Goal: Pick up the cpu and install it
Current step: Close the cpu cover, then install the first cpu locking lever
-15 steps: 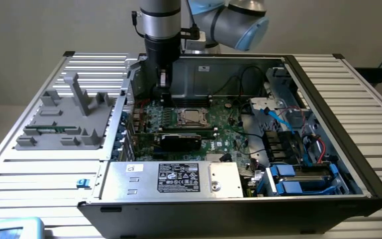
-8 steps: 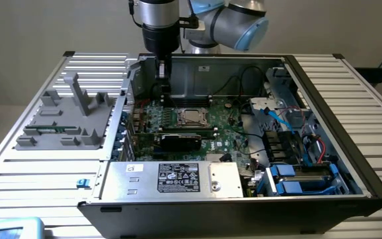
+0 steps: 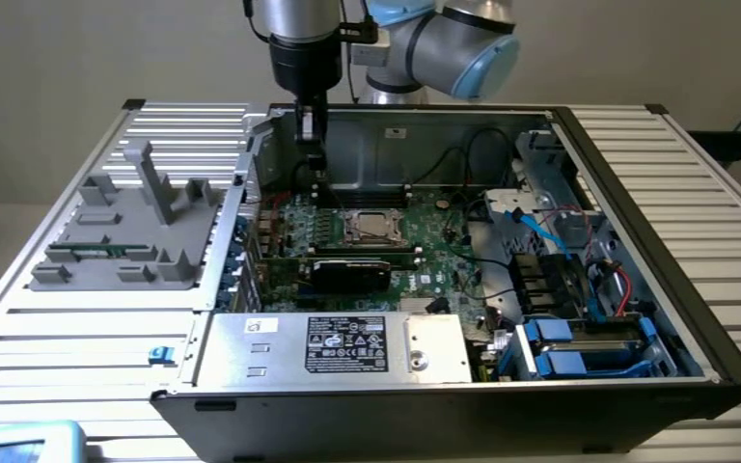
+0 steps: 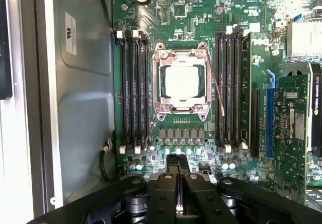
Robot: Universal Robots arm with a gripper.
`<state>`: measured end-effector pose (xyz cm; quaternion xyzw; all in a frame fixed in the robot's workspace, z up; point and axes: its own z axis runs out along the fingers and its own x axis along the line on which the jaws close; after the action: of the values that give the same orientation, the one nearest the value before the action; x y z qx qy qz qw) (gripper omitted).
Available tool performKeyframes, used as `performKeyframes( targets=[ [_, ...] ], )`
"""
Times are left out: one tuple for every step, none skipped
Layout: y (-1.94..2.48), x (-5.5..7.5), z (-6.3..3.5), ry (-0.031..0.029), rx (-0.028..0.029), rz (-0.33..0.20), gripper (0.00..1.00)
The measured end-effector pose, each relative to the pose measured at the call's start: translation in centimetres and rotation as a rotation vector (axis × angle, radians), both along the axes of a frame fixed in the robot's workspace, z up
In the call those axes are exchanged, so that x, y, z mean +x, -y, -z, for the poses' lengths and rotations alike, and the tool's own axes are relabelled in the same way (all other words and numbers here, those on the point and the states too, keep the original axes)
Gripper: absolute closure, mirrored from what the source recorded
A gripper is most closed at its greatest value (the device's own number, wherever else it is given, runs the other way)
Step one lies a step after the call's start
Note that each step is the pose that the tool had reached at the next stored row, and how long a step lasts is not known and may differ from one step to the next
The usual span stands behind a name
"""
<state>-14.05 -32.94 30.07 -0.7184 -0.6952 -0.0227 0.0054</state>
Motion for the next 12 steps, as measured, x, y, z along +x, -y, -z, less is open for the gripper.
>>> performKeyframes(
  targets=[
    [-0.07,-0.05,0.00,0.0011,0.0001,0.000,0.89],
    [-0.08,-0.08,-0.01,0.0020,0.0001,0.000,0.89],
    [-0.08,-0.08,0.00,0.0022,0.0001,0.000,0.89],
    [-0.08,-0.08,0.00,0.0022,0.0001,0.000,0.89],
    [-0.08,-0.08,0.00,0.0022,0.0001,0.000,0.89],
    [-0.08,-0.08,0.00,0.0022,0.0001,0.000,0.89],
    [-0.08,-0.08,-0.01,0.0022,0.0001,0.000,0.89],
    [-0.08,-0.08,-0.01,0.0022,0.0001,0.000,0.89],
    [-0.08,-0.08,-0.01,0.0021,0.0001,0.000,0.89],
    [-0.08,-0.08,0.00,0.0022,0.0001,0.000,0.89],
    [-0.08,-0.08,0.00,0.0022,0.0001,0.000,0.89],
    [-0.08,-0.08,0.00,0.0022,0.0001,0.000,0.89]
  ],
)
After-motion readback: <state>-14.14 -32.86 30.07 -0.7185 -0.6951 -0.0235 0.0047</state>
